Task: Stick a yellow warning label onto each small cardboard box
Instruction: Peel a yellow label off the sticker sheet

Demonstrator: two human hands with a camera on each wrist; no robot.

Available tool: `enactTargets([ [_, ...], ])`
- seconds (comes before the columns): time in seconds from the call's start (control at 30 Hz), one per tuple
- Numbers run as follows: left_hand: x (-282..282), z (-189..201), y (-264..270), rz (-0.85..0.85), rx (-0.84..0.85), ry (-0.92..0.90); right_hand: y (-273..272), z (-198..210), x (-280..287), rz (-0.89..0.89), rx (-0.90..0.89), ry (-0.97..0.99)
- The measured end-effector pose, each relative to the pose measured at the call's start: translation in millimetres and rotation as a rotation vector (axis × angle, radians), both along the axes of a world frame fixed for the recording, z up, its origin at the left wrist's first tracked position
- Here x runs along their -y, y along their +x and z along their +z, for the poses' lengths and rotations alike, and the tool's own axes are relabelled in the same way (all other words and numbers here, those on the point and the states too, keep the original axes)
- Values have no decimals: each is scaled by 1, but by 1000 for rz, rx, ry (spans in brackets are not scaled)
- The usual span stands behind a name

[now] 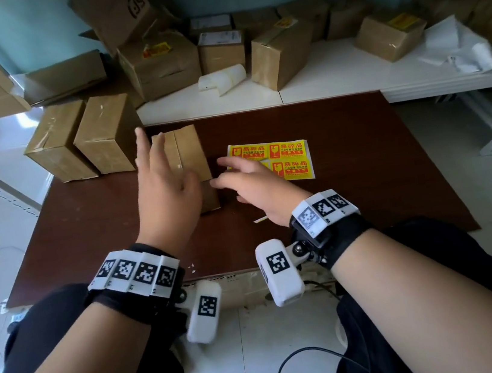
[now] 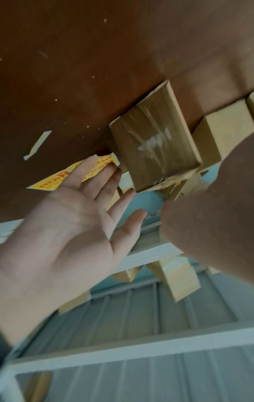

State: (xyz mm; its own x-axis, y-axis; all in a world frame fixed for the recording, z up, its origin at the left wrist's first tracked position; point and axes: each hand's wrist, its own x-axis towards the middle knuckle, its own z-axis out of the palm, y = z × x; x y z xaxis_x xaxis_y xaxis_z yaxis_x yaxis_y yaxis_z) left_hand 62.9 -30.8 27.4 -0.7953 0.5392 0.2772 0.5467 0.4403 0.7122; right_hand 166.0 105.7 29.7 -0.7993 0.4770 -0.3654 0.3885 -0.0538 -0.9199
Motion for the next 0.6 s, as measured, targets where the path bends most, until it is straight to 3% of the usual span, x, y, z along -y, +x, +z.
enactTargets([
  [0.13, -16, -1, 21, -156, -114, 219, 10, -2, -16, -193, -5, -20],
  [0.27, -34, 0, 39, -418, 1, 219, 27, -5, -36, -387, -12, -77],
  [0.4, -56, -10, 51, -487, 253, 142, 45, -11, -58, -546, 11, -59],
  [0.53, -75, -22, 46, -408, 763, 71, 58, -19, -81, -572, 67, -41],
  [0.6, -81, -30, 39, -370, 905, 76, 61, -20, -87, -560, 95, -76],
])
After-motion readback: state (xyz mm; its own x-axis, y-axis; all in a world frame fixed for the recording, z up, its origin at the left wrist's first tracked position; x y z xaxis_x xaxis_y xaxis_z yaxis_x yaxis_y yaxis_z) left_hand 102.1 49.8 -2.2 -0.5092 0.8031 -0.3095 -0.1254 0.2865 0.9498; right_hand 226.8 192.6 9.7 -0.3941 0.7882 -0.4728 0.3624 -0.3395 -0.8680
